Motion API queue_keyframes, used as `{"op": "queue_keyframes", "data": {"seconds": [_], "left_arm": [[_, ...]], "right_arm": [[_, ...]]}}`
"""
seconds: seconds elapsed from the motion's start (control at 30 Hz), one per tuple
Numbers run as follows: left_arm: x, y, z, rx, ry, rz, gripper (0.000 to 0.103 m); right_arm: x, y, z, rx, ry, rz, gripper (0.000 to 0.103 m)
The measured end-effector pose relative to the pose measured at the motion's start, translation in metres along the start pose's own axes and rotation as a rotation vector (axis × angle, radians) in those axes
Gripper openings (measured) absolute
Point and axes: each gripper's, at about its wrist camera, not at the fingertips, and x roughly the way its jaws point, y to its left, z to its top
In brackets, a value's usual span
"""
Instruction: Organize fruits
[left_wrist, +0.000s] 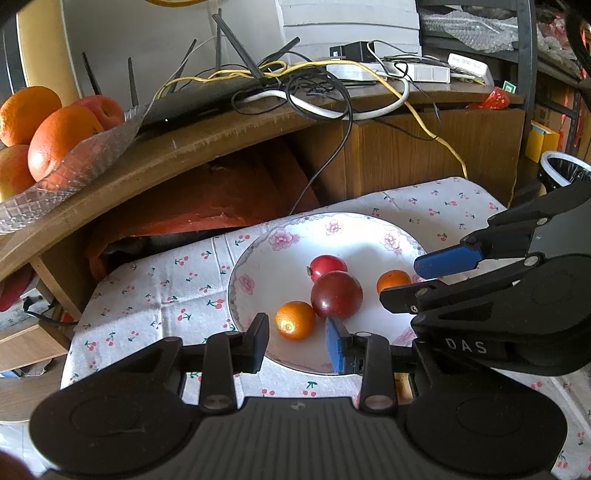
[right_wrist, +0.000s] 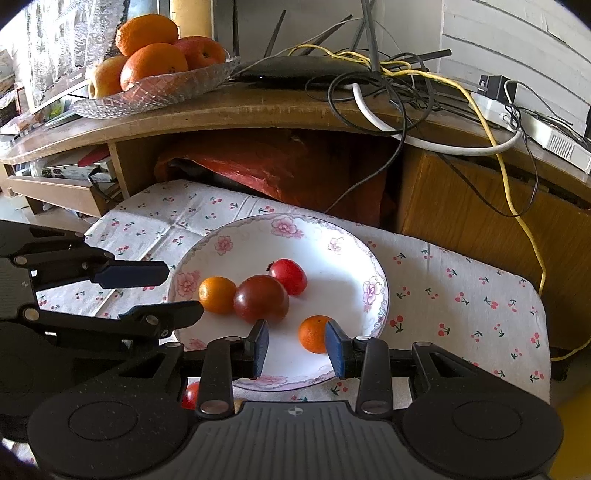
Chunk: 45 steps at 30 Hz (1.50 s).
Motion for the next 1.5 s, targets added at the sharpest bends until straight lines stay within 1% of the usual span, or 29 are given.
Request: {"op": "queue_keyframes", "data": {"seconds": [0.2, 0.4, 0.53, 0.7, 0.93, 1.2, 1.5], "left_arm": [[-0.009, 0.003, -0.004, -0.011, 0.003, -0.012, 0.042], [-0.022, 0.009, -0.017, -0.011, 0.02, -0.037, 0.042], [-0.031, 0.009, -0.029, 0.014, 0.031, -0.052, 0.042], [-0.042, 0.01, -0.046, 0.04, 0.052, -0.096, 0.042], [-0.037, 0.005, -0.064, 0.098, 0.093, -0.141, 0.042], [-0.027, 0.004, -0.073, 0.101, 0.129, -0.163, 0.042], [-0.021, 0.004, -0.073, 0.104, 0.128, -0.159, 0.042]], "right_arm": [[-0.008, 0.005, -0.005, -0.018, 0.002, 0.012, 0.032], [-0.017, 0.007, -0.016, -0.036, 0.019, 0.03, 0.032], [-0.021, 0.01, -0.026, -0.055, 0.036, 0.053, 0.033], [-0.02, 0.013, -0.037, -0.09, 0.068, 0.087, 0.034], [-0.009, 0.016, -0.043, -0.116, 0.1, 0.112, 0.034], [0.002, 0.017, -0.042, -0.132, 0.108, 0.129, 0.034], [0.008, 0.015, -0.04, -0.112, 0.112, 0.158, 0.034]]}}
